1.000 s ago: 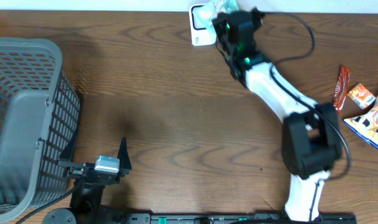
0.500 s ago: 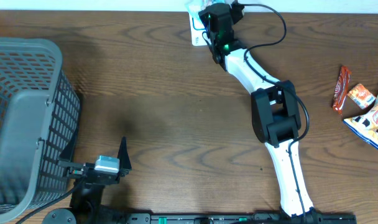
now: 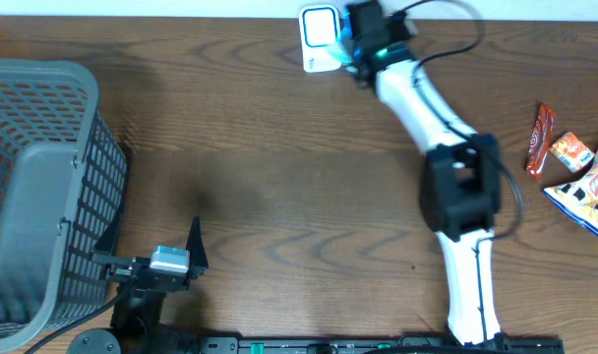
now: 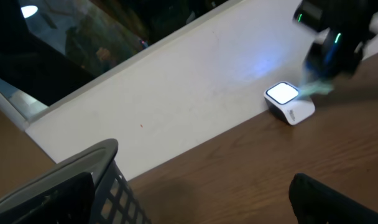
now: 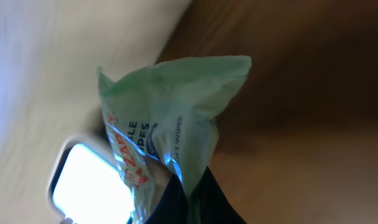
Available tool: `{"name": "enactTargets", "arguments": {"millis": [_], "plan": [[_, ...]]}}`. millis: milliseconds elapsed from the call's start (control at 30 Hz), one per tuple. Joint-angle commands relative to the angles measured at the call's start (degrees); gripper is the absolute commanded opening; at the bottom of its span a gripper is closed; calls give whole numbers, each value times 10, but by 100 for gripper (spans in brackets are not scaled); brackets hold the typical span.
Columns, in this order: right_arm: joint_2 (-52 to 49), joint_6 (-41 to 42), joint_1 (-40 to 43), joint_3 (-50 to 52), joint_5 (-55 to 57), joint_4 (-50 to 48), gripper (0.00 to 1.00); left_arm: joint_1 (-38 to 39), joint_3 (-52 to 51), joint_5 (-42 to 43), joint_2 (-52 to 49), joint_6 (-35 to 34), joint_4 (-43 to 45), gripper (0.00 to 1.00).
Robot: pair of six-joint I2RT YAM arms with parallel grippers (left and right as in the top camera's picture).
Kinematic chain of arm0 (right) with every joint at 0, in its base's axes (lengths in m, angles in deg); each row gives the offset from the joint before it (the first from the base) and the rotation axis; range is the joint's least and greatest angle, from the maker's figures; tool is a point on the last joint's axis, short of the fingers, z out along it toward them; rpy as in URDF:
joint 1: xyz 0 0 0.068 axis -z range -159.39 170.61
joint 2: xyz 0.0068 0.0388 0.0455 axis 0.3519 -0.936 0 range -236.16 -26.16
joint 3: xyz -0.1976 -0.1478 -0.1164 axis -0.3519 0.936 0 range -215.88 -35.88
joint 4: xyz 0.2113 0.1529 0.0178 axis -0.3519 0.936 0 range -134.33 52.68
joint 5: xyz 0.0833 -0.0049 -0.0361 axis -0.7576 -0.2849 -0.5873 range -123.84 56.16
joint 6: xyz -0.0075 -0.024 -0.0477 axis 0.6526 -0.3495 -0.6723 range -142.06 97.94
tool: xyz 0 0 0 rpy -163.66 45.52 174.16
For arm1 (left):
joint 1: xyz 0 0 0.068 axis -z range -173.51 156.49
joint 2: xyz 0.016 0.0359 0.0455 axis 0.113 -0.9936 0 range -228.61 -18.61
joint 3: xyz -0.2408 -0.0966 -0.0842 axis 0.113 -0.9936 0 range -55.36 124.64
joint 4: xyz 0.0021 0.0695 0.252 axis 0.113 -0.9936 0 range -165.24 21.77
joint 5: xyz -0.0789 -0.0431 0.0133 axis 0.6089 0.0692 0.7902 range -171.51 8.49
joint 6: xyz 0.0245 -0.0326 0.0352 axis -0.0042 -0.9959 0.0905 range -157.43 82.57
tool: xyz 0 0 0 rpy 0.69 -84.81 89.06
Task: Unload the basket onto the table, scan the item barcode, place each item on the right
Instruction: 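Carry the light blue packet to the far right and release it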
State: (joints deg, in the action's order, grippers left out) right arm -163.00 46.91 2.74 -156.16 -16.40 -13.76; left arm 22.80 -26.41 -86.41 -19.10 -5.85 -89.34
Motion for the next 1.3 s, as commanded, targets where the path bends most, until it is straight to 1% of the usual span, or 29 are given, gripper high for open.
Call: {"name": "enactTargets", "arguments": {"millis": [0,167,300,367,533,733,800,900,967,1000,1033,1067,1100,1133,1200,1267], "plan": [[95,-21,65,-16,146,99,2,3,3,-7,3,3,1,100],[95,-80,162,-11,216,228,2,3,3,-7,3,3,1,100],[77,-84,250,4,218,270,2,3,3,-7,3,3,-3,100],[62,-91,298,10,212,275,2,3,3,-7,3,3,-9,100],[22,-123,381,12,192,273,1,3,3,-7,3,3,-12,100],[7,-123,453,12,179,267,1,3,3,-7,3,3,-30,100],[10,-126,472,11,172,254,7,3,3,-7,3,3,-33,100],[12,-164,496,2,162,241,8,3,3,-7,3,3,-34,100],[13,-200,508,-12,149,241,15,3,3,-7,3,3,-35,100],[14,-232,512,-21,131,242,21,3,3,-7,3,3,-37,100],[16,-265,515,-29,110,242,30,3,3,-7,3,3,-38,100],[19,-309,517,-40,78,244,41,3,3,-7,3,3,-38,100],[23,-346,518,-49,42,247,53,3,3,-7,3,3,-38,99],[28,-377,519,-58,-4,253,70,3,3,-7,3,3,-38,100],[44,-414,520,-74,-113,272,79,3,3,-7,3,3,-38,100],[63,-433,520,-85,-218,288,84,3,3,-7,3,3,-38,100]]}}
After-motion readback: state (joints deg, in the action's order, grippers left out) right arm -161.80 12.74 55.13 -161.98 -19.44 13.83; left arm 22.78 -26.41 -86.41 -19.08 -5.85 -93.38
